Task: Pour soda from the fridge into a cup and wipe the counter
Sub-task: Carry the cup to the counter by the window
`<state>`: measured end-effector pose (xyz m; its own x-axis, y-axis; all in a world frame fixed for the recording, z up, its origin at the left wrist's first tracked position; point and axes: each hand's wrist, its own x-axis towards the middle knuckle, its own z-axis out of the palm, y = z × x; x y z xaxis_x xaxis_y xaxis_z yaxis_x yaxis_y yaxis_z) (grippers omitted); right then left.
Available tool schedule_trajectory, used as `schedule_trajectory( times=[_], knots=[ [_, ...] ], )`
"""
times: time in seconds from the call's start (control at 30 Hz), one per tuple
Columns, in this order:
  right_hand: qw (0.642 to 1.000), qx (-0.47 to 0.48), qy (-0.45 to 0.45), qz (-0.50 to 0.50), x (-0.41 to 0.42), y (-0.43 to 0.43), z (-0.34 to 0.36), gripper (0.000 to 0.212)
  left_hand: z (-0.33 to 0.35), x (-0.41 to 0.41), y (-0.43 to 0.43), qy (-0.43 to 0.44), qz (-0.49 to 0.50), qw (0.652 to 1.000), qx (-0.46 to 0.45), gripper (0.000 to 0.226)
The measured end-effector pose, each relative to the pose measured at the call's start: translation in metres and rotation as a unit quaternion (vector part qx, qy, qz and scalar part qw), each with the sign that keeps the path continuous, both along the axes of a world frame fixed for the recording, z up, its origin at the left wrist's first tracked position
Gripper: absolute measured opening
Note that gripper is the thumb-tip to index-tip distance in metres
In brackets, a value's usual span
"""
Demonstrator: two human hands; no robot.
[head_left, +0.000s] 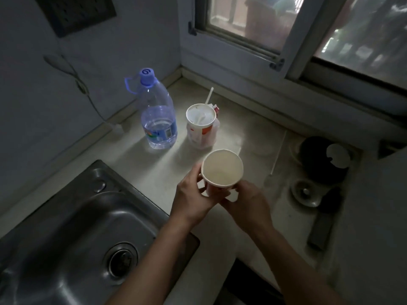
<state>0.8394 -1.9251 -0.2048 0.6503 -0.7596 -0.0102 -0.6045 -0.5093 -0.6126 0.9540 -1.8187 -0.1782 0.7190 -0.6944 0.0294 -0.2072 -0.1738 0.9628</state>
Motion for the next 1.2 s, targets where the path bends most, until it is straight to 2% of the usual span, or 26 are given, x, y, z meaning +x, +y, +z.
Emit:
schedule_trajectory(
  times=[0.43,0.7,0.87,1.0,1.1,1.2],
  knots=[
    [1.000,0.009,0.018,0.000,0.052,-0.062,-0.032,0.032,-0.042,0.057,-0.067,-0.050,-0.026,0.997,0.043,0.085],
    [0.999,0.012,0.028,-0.010,0.051,-0.062,-0.042,0.024,-0.055,0.055,-0.065,-0.060,-0.028,0.996,0.055,0.075],
    [0.998,-0.006,0.062,0.006,0.050,-0.060,-0.040,0.034,-0.054,0.052,-0.058,-0.074,-0.040,0.990,0.116,0.098],
    [0.995,-0.049,0.090,0.001,0.039,-0.052,-0.028,0.045,-0.049,0.050,-0.044,-0.134,-0.044,0.972,0.189,0.092],
    [0.989,-0.082,0.118,0.016,0.025,-0.043,-0.013,0.060,-0.041,0.048,-0.026,-0.207,-0.059,0.938,0.271,0.086],
    [0.985,-0.114,0.130,0.017,0.012,-0.032,0.005,0.065,-0.031,0.040,-0.005,-0.291,-0.072,0.900,0.317,0.081]
  ],
)
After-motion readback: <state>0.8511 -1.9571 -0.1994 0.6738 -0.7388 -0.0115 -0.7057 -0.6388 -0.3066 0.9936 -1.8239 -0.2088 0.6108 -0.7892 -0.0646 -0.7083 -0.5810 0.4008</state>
